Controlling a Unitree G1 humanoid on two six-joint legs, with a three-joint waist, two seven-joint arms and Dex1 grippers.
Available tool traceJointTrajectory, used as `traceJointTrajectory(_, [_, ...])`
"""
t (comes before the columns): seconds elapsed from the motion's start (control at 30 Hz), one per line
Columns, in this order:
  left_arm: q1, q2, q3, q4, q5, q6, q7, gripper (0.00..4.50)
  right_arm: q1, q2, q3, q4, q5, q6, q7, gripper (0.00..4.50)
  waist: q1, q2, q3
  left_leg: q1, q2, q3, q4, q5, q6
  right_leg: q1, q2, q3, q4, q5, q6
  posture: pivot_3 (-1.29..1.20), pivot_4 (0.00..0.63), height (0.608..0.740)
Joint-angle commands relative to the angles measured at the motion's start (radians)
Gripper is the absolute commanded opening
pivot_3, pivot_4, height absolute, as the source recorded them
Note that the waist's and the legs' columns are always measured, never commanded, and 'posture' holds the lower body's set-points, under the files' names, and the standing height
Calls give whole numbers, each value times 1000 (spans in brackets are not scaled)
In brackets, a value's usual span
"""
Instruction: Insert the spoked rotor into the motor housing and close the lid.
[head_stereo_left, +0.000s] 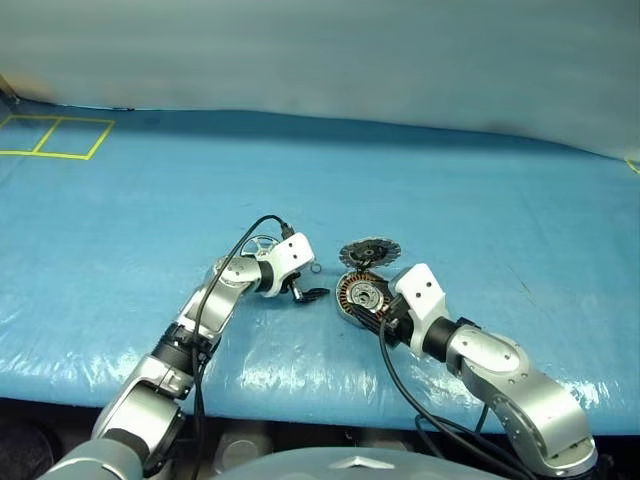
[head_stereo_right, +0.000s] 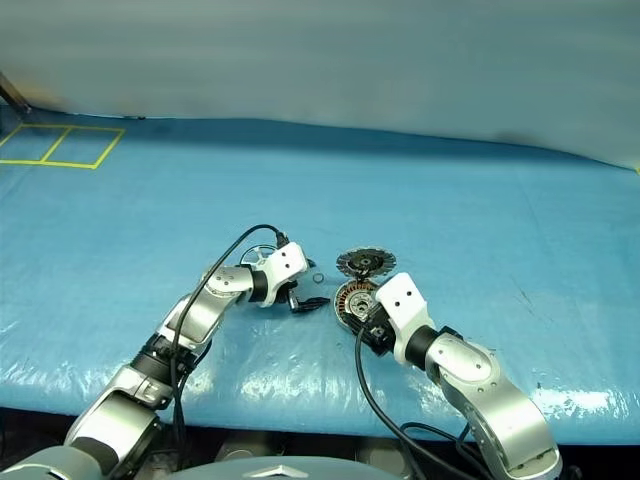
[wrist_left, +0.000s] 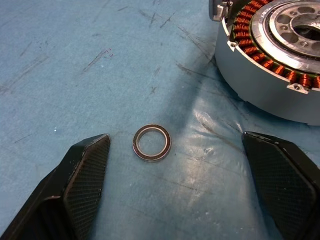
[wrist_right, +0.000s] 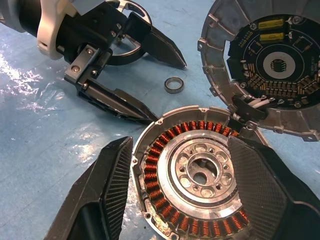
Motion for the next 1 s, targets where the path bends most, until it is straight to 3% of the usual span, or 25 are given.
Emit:
traceJointTrajectory(0.03, [7,16,-13,27,35,31,24,4500,-11,4,4,-11,-9,-25,-4,3171,-1,0,0,0,0,0,0,0,0,0,0,0,0,0,0,0,150,740])
traceJointTrajectory(0.13, [14,24,-25,21,45,36,20,4500,-11,6,9,-11,-11,-24,-5,3171,-1,0,0,1,0,0,0,0,0,1,0,0,0,0,0,0,150,740])
traceJointTrajectory(0.53, [0,40,-28,60,51,69,54,766,-9,13,11,-13,-17,-15,-8,3196,-4,0,-1,2,0,0,1,0,0,1,0,0,1,0,0,0,150,740])
traceJointTrajectory(0.73, [11,54,-38,57,52,52,63,645,-9,10,12,-14,-21,-11,-9,3196,-6,0,-2,2,0,0,0,0,0,1,0,1,1,0,0,0,150,740])
traceJointTrajectory(1.0, [100,101,23,-68,-54,-175,-33,645,10,23,-25,-40,32,-56,33,3196,-5,0,-2,1,1,1,-3,0,0,-1,0,1,1,-1,-2,0,150,740])
